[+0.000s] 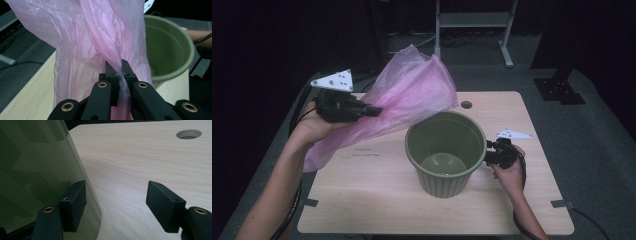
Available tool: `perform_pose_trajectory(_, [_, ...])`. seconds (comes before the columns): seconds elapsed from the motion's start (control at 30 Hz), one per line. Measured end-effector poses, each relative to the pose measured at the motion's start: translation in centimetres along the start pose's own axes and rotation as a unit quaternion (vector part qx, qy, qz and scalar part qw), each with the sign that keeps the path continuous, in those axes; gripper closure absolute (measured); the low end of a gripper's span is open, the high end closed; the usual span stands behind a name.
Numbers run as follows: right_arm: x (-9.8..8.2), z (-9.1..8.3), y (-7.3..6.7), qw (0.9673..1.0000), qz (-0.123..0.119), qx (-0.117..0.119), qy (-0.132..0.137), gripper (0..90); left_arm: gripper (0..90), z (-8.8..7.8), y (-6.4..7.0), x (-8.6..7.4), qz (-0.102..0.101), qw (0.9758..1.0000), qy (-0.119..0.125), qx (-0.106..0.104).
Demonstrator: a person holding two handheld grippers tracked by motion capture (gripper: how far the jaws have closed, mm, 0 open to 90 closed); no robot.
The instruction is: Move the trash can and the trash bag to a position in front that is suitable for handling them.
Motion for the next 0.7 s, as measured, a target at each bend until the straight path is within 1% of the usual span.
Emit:
perform_pose_trajectory(0.07, [-0.1, 0.1, -0.1, 1.0, -0.004, 0.001, 0.0, 31.5, 87.7, 0.6, 0.4, 1.2, 0.013, 0.9999, 0.001, -0.009])
perform_pose_trajectory(0.13, [-0.2, 0.2, -0.1, 1.0, -0.008, -0.001, -0.004, 30.4, 87.7, 1.5, 0.7, 2.5, 0.023, 0.9994, 0.006, -0.026])
perform_pose_trajectory(0.2, [-0.2, 0.1, 0.1, 0.9999, -0.008, -0.001, -0.006, 30.2, 87.8, 2.3, 1.0, 3.4, 0.032, 0.9988, 0.003, -0.036])
perform_pose_trajectory(0.27, [-0.3, -0.5, 0.2, 1.0, -0.002, -0.003, -0.003, 30.2, 87.7, 3.3, 1.3, 4.4, 0.043, 0.9978, 0.003, -0.05])
perform_pose_trajectory(0.33, [-0.2, -1.4, 0.5, 1.0, 0.0, -0.006, 0.007, 30.2, 87.7, 4.3, 1.6, 5.3, 0.048, 0.9971, 0.004, -0.059])
perform_pose_trajectory(0.37, [-0.1, -1.9, 0.7, 0.9999, 0.001, -0.007, 0.01, 30.2, 87.7, 4.9, 1.7, 6.0, 0.054, 0.9963, 0.004, -0.066])
perform_pose_trajectory(0.43, [0.0, -3.2, 1.1, 0.9997, 0.007, -0.01, 0.022, 30.2, 87.7, 5.8, 2.0, 7.0, 0.062, 0.9952, 0.006, -0.076])
perform_pose_trajectory(0.47, [0.0, -3.6, 1.3, 0.9996, 0.007, -0.012, 0.026, 30.2, 87.7, 6.6, 2.3, 7.8, 0.069, 0.994, 0.007, -0.084])
perform_pose_trajectory(0.5, [0.1, -4.5, 1.6, 0.9992, 0.01, -0.013, 0.036, 30.2, 87.7, 7.0, 2.5, 8.3, 0.074, 0.9933, 0.005, -0.088])
perform_pose_trajectory(0.67, [0.5, -7.2, 2.2, 0.9976, 0.014, -0.015, 0.066, 30.2, 87.7, 8.6, 3.1, 10.6, 0.085, 0.9907, 0.016, -0.105])
perform_pose_trajectory(0.7, [0.5, -7.5, 2.3, 0.9975, 0.012, -0.016, 0.067, 30.2, 87.7, 9.0, 3.2, 11.3, 0.089, 0.9895, 0.021, -0.112])
Point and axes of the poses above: each handheld gripper's, and its own axes: z roughly forward along the jaws, x roughly out of its top, y roughly to its right, the point moved 1 cm from there along z, roughly forward along the jaws, and after that the axes turned 6 degrees about -y, right-handed, at the moved point
